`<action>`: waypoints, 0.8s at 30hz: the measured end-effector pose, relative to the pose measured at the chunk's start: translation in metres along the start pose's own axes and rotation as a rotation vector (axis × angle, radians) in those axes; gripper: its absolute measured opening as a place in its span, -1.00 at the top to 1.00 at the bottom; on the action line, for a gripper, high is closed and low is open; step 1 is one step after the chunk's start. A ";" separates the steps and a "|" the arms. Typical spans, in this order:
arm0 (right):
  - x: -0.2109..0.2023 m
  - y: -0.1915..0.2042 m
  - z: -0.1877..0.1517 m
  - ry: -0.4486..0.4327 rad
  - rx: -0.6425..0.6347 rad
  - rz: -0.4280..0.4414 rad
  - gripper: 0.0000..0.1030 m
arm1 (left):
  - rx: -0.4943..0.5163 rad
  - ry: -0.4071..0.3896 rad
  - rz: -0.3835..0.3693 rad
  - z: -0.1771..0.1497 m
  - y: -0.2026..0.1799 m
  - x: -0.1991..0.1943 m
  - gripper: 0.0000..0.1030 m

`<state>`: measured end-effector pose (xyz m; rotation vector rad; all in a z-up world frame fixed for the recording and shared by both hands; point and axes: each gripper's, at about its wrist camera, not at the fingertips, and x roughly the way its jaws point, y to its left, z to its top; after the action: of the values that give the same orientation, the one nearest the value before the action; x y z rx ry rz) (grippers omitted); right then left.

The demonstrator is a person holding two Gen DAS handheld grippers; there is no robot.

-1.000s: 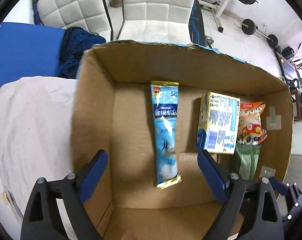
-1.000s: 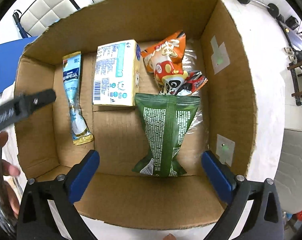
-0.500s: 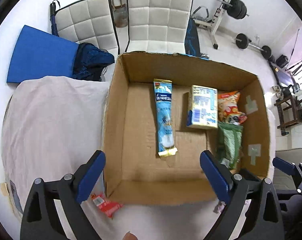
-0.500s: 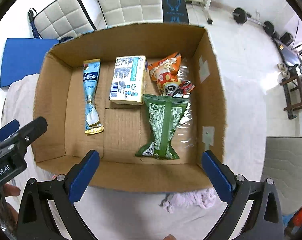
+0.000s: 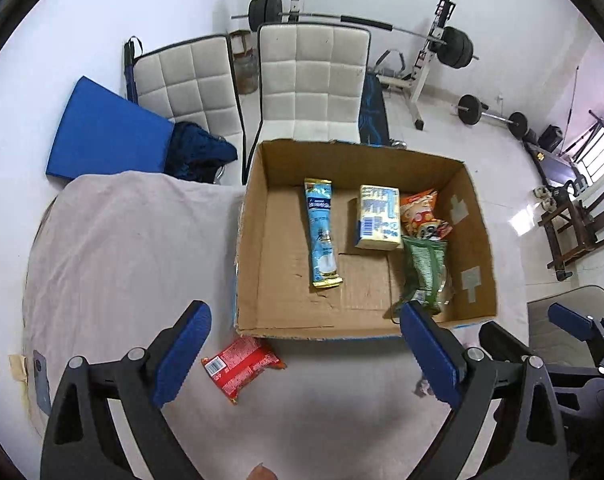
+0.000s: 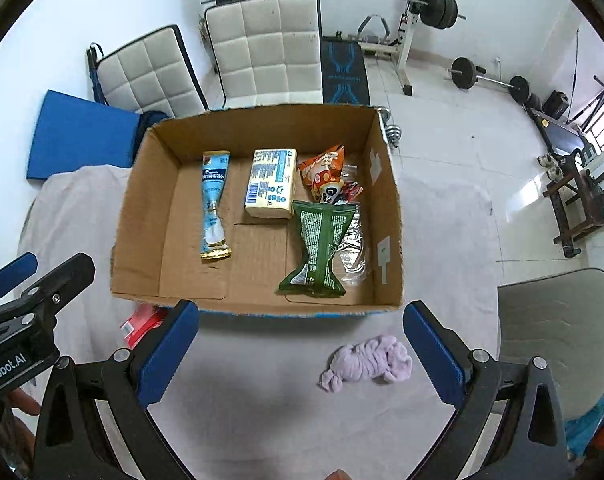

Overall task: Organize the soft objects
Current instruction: 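Grasp the red snack pack with left tool while right tool grasps lilac sock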

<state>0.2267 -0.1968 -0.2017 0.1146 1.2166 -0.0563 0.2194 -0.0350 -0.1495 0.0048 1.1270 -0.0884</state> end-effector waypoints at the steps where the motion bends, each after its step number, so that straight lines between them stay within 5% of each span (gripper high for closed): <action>1: -0.005 0.000 -0.002 -0.009 0.005 -0.001 -1.00 | -0.007 -0.006 -0.006 -0.002 0.000 -0.004 -0.88; 10: -0.009 -0.021 -0.028 0.019 0.124 0.057 -1.00 | -0.069 -0.011 0.044 -0.025 0.016 -0.003 -0.88; 14: 0.041 -0.063 -0.054 0.123 0.294 0.059 -1.00 | -0.130 0.095 0.095 -0.060 0.036 0.036 -0.88; 19: 0.124 -0.106 -0.096 0.353 0.517 0.107 -1.00 | -0.199 0.261 0.127 -0.104 0.062 0.093 -0.88; 24: 0.174 -0.124 -0.112 0.389 0.641 0.119 -1.00 | -0.286 0.349 0.124 -0.131 0.090 0.126 -0.88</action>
<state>0.1698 -0.3031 -0.4104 0.7867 1.5400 -0.3323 0.1616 0.0523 -0.3232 -0.1698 1.4771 0.1917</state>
